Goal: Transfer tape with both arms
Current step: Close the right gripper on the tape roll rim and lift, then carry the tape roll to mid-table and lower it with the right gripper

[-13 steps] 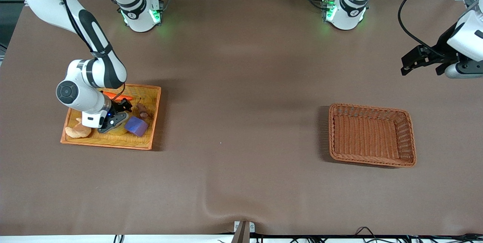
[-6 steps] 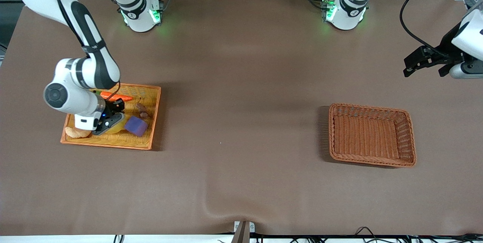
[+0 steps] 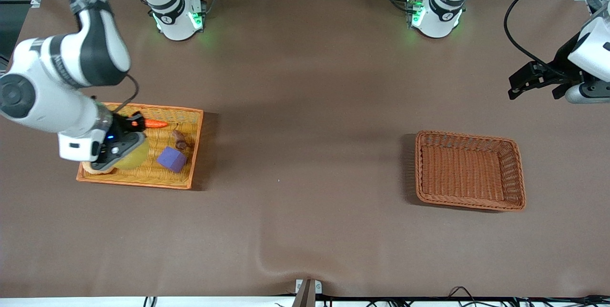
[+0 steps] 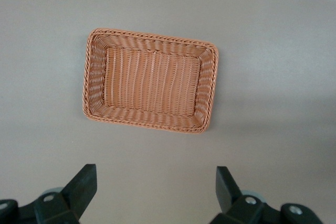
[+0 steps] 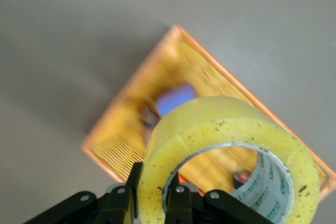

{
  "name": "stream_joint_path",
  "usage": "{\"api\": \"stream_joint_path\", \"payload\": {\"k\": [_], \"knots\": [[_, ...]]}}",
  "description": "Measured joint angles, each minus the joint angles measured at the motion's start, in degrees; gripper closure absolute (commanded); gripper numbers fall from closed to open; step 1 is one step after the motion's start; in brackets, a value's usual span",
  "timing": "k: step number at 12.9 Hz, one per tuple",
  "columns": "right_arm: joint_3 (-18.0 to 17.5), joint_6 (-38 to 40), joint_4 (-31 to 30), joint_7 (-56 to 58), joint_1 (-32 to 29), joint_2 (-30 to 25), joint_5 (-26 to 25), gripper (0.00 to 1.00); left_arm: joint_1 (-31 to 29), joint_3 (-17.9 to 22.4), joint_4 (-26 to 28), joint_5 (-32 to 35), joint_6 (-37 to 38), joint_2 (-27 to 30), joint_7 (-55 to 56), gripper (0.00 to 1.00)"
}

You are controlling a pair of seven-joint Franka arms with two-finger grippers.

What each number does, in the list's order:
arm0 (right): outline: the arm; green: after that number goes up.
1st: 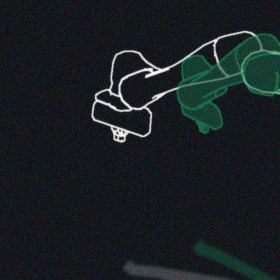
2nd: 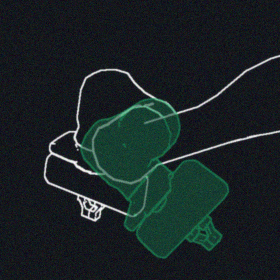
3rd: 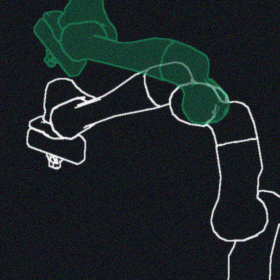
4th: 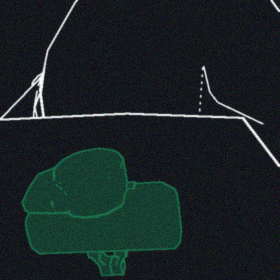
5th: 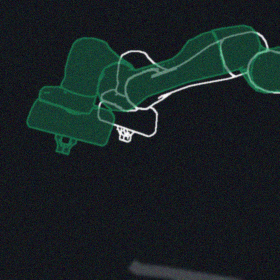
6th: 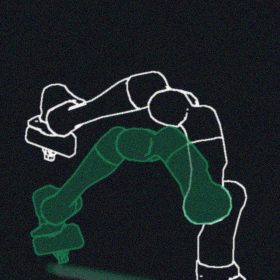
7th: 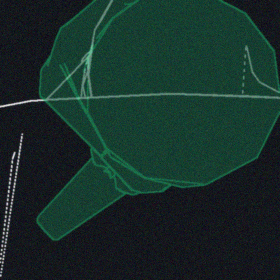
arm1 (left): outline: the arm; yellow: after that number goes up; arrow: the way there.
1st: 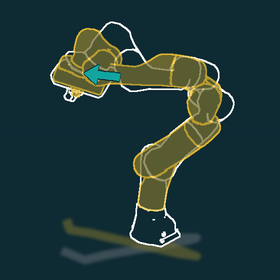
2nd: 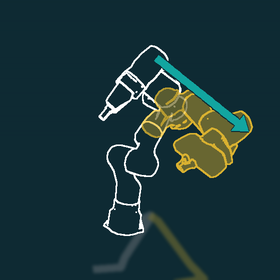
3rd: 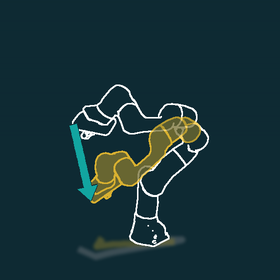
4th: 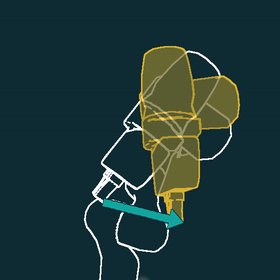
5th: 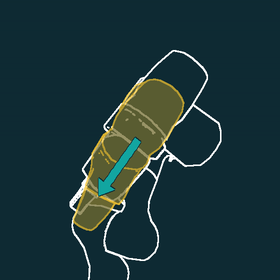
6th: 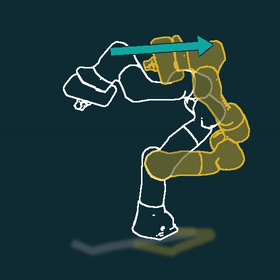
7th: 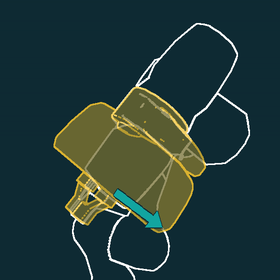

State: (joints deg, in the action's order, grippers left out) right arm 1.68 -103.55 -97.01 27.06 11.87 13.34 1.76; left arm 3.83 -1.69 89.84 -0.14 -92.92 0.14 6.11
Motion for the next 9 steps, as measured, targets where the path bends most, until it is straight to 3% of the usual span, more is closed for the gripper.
{"api": "stream_joint_path", "payload": {"k": [4,6,9], "knots": [[-0.6,-0.9,6.5,-26.7,16.9,5.9,4.0,1.00,0.0,0.0,0.0,0.0,0.0,0.0,0.0,0.00],[-0.6,-2.3,13.4,-41.1,25.8,12.4,4.3,1.00,0.0,0.0,0.0,0.0,0.0,0.0,0.0,0.00],[-0.4,-12.1,21.1,-55.9,34.7,23.5,4.4,1.00,0.0,0.0,-0.1,0.0,0.0,0.0,0.0,0.00]]}}
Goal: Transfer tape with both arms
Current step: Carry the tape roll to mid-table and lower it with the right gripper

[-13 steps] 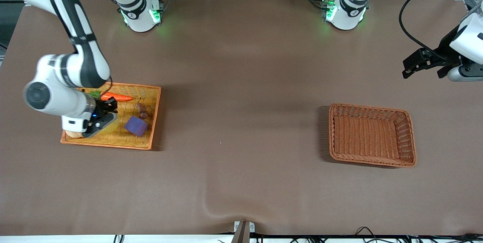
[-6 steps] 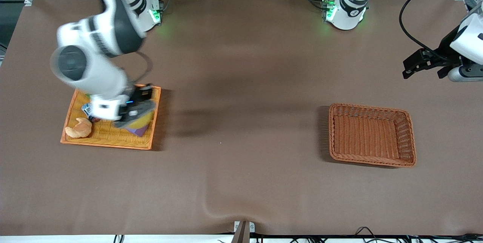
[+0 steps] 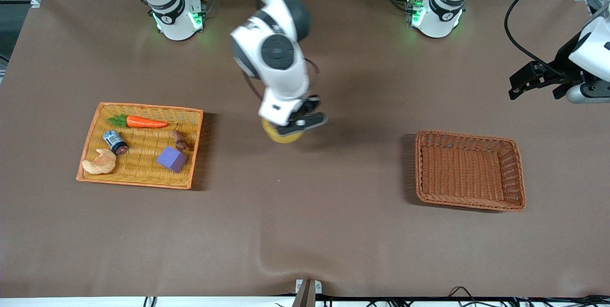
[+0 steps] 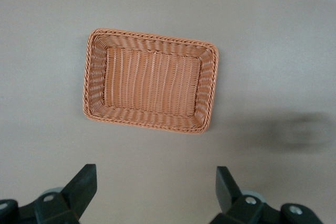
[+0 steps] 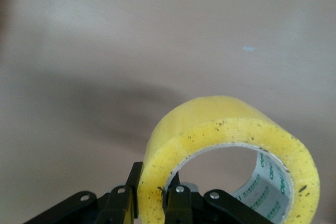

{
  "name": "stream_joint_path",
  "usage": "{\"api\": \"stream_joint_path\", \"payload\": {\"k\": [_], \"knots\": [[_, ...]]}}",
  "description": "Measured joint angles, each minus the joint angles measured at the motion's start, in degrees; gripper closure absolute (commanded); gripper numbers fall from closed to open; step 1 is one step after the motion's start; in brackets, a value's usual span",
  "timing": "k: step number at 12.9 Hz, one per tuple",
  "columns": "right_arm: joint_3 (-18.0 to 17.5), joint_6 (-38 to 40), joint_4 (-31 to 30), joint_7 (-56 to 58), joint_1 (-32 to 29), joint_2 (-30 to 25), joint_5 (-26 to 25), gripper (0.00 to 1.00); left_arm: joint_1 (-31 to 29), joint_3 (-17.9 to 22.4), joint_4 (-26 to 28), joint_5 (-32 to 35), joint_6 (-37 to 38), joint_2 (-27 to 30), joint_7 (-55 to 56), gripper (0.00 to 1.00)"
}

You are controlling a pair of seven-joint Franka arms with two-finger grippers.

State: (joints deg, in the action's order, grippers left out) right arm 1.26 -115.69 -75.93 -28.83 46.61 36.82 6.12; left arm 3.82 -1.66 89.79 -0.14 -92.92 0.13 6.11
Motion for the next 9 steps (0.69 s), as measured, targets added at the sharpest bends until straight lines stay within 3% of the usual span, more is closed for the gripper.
{"api": "stream_joint_path", "payload": {"k": [4,9], "knots": [[0.2,-6.2,2.3,-8.3,3.9,8.9,0.0,1.00,0.0,0.0,0.0,0.0,0.0,0.0,0.0,0.00],[0.7,-11.5,2.8,-11.5,4.8,13.4,0.0,1.00,0.0,0.0,0.0,0.0,0.0,0.0,0.0,0.00]]}}
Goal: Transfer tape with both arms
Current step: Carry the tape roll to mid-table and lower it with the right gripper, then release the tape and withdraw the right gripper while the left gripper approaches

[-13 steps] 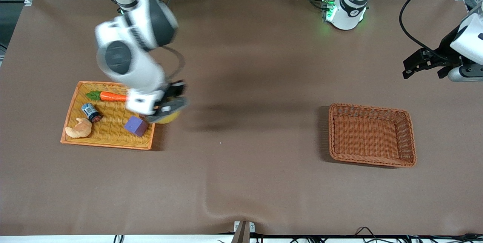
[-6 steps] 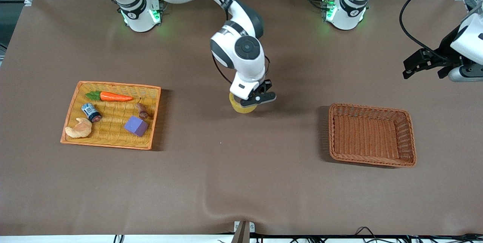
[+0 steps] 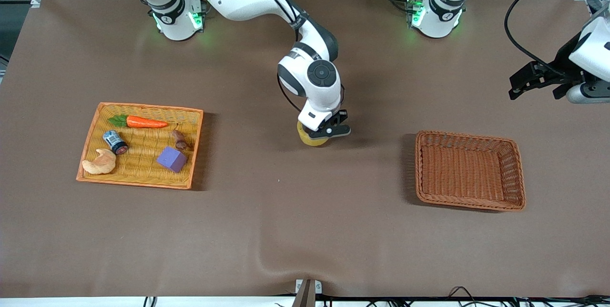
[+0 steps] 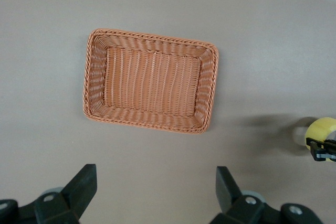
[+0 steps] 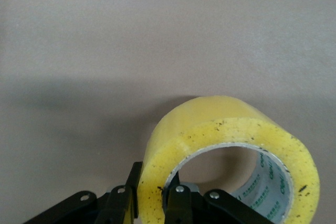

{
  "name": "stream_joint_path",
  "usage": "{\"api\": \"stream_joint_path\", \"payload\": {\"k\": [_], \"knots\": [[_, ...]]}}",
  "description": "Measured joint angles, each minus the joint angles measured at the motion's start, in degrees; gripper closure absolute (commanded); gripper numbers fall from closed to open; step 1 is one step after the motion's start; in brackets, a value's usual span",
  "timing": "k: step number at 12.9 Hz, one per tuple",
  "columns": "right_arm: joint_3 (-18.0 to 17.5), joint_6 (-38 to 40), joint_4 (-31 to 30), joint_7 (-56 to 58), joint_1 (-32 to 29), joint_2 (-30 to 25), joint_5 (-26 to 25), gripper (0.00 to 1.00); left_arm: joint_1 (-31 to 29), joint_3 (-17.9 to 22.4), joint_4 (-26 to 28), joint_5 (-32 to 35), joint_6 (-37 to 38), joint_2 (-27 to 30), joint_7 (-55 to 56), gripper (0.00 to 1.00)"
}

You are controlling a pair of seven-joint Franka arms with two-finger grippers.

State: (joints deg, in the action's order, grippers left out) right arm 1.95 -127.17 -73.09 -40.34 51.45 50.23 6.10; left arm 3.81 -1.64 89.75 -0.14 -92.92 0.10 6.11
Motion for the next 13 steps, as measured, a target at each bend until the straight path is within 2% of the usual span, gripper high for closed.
{"api": "stream_joint_path", "payload": {"k": [1,4,6,8,11,13], "knots": [[0.0,-1.5,0.0,0.0,0.1,0.8,0.0,0.73,0.0,0.0,0.0,0.0,0.0,0.0,0.0,0.00],[0.1,-3.2,0.3,0.0,0.3,1.9,0.0,0.15,0.0,0.0,0.0,0.0,0.0,0.0,0.0,0.00],[0.5,-3.2,1.4,-0.1,0.3,1.8,0.0,0.12,0.0,0.0,0.0,0.0,0.0,-0.2,0.0,0.00],[2.0,0.5,3.1,-0.5,0.2,0.4,0.0,0.00,0.0,0.0,0.0,0.0,-0.2,-0.7,0.0,0.00],[8.4,14.0,4.1,0.0,-0.6,-7.1,-0.8,0.00,-0.4,0.6,0.0,0.0,-2.6,-2.9,0.0,0.00],[10.7,16.3,1.0,4.4,-2.8,-13.2,-1.4,0.00,-2.1,0.8,0.1,-2.4,-6.4,-6.7,0.0,0.00]]}}
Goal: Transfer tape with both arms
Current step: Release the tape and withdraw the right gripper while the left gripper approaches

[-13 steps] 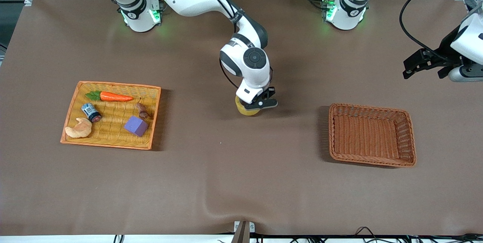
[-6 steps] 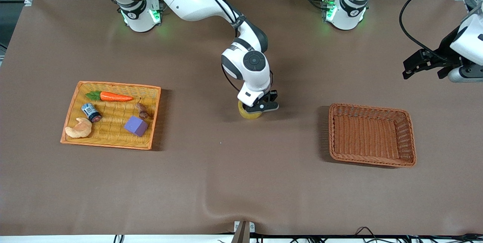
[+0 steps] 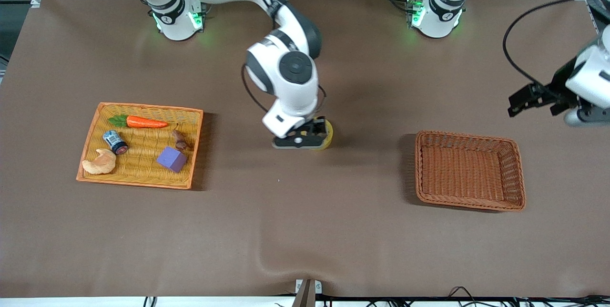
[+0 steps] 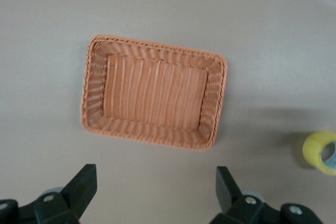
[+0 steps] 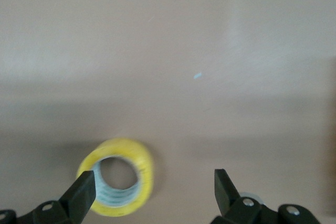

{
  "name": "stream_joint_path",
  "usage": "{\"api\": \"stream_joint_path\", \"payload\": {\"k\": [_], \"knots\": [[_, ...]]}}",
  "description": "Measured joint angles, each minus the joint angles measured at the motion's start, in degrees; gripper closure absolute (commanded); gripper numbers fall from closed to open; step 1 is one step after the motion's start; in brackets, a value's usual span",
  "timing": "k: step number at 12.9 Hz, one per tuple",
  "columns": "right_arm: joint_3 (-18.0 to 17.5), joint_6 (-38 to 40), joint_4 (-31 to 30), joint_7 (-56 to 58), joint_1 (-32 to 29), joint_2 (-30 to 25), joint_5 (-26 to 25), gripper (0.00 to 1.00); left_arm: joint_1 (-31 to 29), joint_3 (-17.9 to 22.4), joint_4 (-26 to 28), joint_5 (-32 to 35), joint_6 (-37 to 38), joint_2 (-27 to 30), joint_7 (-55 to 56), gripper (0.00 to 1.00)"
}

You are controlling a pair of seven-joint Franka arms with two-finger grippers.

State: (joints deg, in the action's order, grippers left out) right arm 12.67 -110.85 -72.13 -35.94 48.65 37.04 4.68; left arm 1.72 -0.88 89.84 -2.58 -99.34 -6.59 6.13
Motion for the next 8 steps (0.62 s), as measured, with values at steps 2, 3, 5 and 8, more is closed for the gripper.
{"api": "stream_joint_path", "payload": {"k": [2,3,5,8], "knots": [[0.5,0.3,-4.6,9.1,-5.0,-5.6,-0.2,0.00,-2.6,0.1,-0.3,-7.4,-2.8,-5.1,-0.1,0.00],[0.6,1.2,-6.7,12.3,-7.9,-8.1,-0.2,0.00,-3.2,0.1,-0.8,-9.3,-3.2,-7.0,-0.2,0.00],[0.6,6.7,-9.4,14.4,-12.9,-12.3,0.0,0.00,-2.1,-0.5,-1.4,-10.2,-3.3,-8.6,-0.2,0.00],[0.6,12.5,-11.0,19.4,-19.6,-17.0,0.2,0.00,6.0,-1.1,-1.4,-10.3,-3.1,-10.2,2.4,0.00]]}}
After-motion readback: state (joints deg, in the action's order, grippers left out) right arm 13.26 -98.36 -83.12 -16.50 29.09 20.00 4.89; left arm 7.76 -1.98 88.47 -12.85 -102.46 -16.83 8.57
